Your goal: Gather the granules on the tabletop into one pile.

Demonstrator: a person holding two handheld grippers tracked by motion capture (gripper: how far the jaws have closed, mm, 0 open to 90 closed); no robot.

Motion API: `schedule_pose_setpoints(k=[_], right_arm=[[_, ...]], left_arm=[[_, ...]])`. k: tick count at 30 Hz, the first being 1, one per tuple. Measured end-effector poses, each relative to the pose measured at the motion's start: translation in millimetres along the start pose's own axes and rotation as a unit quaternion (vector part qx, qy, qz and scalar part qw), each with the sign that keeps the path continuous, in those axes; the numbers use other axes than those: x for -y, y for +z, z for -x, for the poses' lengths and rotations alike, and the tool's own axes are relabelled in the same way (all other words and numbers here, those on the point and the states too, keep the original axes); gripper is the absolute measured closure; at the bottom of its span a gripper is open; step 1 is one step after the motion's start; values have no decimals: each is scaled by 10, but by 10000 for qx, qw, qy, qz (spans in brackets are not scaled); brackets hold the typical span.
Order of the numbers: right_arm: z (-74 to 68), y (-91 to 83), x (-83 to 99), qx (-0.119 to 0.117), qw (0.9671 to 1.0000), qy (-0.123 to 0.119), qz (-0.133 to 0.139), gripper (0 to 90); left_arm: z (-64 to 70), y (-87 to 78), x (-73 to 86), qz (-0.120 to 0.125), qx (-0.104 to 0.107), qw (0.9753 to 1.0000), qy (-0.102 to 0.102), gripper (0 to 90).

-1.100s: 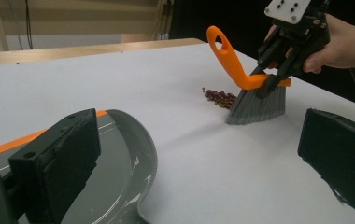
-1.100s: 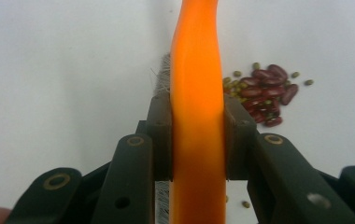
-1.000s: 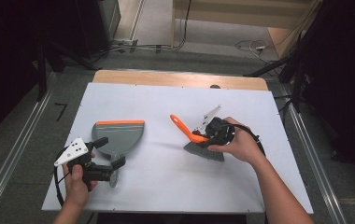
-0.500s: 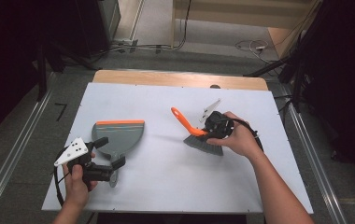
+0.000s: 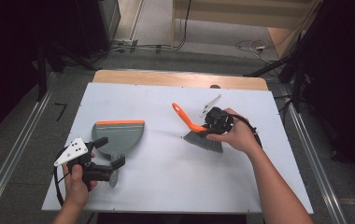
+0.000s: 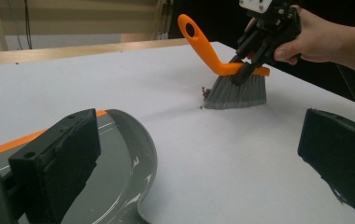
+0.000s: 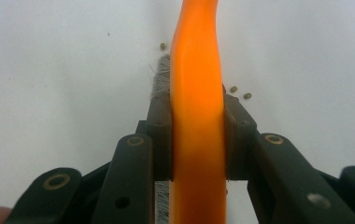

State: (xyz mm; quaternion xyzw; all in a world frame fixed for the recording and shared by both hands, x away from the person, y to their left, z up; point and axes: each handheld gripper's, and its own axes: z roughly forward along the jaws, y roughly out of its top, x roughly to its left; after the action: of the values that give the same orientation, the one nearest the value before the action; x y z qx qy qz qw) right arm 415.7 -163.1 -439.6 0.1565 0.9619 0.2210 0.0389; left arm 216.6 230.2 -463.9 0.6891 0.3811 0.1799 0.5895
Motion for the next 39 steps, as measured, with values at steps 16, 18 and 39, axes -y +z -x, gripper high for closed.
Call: schedule_pose_setpoints(k=[16, 18, 39], right_arm=[[1, -40, -50, 116, 9999, 10, -104, 686], [-20, -72, -48, 87, 9999, 11, -82, 687], [-273, 233, -527, -412, 9758, 2147, -6, 686]], left_arm=[[-3, -1, 1, -4, 0, 10000, 6, 0], [-2, 0, 1, -5, -1, 10000, 7, 0], [-7, -17, -3, 2, -1, 10000, 24, 0]])
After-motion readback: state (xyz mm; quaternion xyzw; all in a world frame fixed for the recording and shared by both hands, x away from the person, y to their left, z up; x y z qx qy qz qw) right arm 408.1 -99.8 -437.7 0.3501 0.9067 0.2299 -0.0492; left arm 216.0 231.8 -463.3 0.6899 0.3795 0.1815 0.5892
